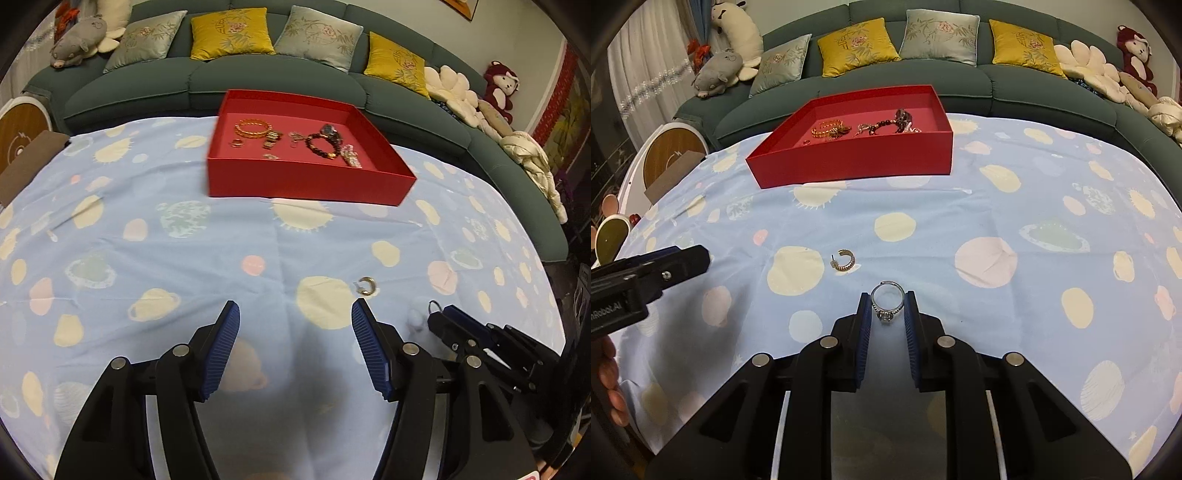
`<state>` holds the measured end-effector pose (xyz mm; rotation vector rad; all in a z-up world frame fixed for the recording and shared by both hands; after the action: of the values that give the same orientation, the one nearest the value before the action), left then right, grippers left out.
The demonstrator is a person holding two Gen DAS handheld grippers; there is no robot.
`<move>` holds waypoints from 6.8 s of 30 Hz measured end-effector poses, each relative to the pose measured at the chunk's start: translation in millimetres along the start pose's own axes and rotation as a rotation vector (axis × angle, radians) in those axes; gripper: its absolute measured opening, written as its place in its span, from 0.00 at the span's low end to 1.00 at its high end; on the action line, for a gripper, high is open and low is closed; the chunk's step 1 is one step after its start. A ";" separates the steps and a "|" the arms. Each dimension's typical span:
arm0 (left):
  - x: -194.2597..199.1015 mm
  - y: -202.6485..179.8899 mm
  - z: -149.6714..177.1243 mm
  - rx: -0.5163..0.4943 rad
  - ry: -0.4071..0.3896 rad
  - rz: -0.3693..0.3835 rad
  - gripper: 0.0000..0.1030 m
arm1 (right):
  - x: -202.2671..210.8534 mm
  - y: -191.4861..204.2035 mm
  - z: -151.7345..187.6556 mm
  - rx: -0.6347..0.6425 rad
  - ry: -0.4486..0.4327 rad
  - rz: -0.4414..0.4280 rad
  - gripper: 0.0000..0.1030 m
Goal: Organize jewelry
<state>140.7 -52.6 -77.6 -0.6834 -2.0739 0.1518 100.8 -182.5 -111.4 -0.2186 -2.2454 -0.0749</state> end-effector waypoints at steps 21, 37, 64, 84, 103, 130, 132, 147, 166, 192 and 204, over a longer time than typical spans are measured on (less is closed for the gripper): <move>-77.6 -28.2 -5.9 -0.082 0.032 -0.073 0.59 | 12.6 -67.3 19.6 -0.074 0.018 0.017 0.17; -81.2 -38.7 -0.9 -0.225 0.002 -0.124 0.21 | 15.9 -62.7 13.4 -0.078 0.010 0.003 0.17; 8.3 -38.2 -22.3 -0.158 -0.092 -0.013 0.18 | 51.7 -37.6 -31.7 -0.091 -0.112 -0.068 0.17; 63.3 4.0 -76.2 -0.064 -0.234 -0.038 0.18 | 67.7 -0.6 -89.2 -0.072 -0.211 -0.116 0.17; 41.4 29.5 -138.3 -0.070 -0.246 -0.097 0.18 | 38.1 6.6 -151.5 -0.095 -0.234 -0.143 0.17; -35.5 60.9 -168.8 -0.062 -0.170 -0.106 0.18 | -71.4 36.2 -180.8 -0.054 -0.111 -0.149 0.17; -38.8 61.3 -168.2 -0.059 -0.163 -0.106 0.18 | -74.7 37.1 -182.2 -0.057 -0.108 -0.151 0.17; -38.4 68.2 -170.7 -0.051 -0.184 -0.129 0.50 | -78.8 33.3 -185.0 -0.071 -0.120 -0.153 0.20; 37.5 45.7 -162.9 -0.093 -0.278 -0.197 0.54 | 10.6 23.2 -191.9 -0.053 -0.256 -0.101 0.60; 71.2 19.1 -43.8 -0.103 -0.201 -0.273 0.82 | 77.2 -1.9 -75.1 -0.088 -0.217 0.058 0.92; 53.5 33.9 -40.0 -0.056 -0.181 -0.301 0.83 | 55.4 26.0 -69.1 0.025 -0.201 0.105 0.93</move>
<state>164.2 -2.1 -27.4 -0.3942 -2.3351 -0.0167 124.1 -158.6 -25.4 -0.3434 -2.4283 0.0330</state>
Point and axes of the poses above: each gripper's, at about its wrist camera, not at the fingertips, and x roughly against the way its jaws point, y to its left, z to its underside, the point moved 7 cm from there along -x, roughly the way its jaws point, and after that the axes turned 12 degrees about z, right-handed, at the moved point
